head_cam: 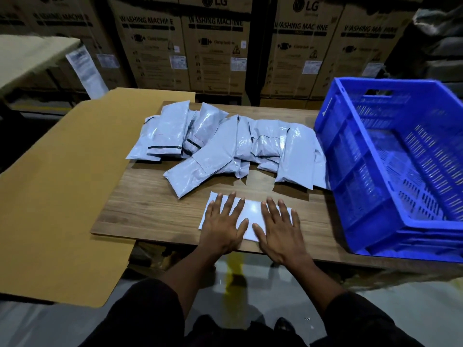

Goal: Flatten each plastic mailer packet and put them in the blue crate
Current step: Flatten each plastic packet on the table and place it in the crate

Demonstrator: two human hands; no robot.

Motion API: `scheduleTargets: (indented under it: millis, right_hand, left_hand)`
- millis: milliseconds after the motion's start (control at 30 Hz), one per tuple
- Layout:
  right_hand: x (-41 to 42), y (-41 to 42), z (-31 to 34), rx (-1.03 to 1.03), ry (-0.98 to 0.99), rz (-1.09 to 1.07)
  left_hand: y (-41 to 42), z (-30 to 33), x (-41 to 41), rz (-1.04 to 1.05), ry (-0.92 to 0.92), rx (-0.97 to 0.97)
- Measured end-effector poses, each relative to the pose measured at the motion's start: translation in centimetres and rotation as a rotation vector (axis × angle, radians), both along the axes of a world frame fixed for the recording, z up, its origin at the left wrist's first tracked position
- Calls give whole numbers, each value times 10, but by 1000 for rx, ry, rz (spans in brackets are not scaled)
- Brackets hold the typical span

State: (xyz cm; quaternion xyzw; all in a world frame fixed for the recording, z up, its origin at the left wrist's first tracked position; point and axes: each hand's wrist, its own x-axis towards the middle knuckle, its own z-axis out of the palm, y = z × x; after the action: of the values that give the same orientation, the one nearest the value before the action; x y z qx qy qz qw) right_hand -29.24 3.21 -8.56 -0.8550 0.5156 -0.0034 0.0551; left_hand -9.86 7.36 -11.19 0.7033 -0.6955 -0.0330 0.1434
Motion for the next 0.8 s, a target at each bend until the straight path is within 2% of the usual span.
scheduleTargets:
  millis: [133, 267, 333, 400, 500, 567, 800]
  right_hand:
    - [-22, -4, 2, 41, 43, -13]
    - [-30, -5, 9, 118, 50, -67]
    - [-30, -2, 13, 122, 34, -110]
    - [-24, 4, 15, 42, 40, -74]
    - [-2, 12, 9, -12, 48, 160]
    - [8, 12, 5, -4, 48, 248]
    - [-22, 3, 15, 98, 75, 193]
  left_hand:
    - [-1, 5, 9, 65, -70, 167]
    - [4, 14, 22, 133, -64, 259]
    - [5, 18, 24, 156, -46, 268]
    - [6, 20, 18, 154, -45, 224]
    - [6, 23, -3, -5, 16, 107]
    - [6, 19, -11, -77, 5, 139]
    - [10, 9, 18, -20, -52, 165]
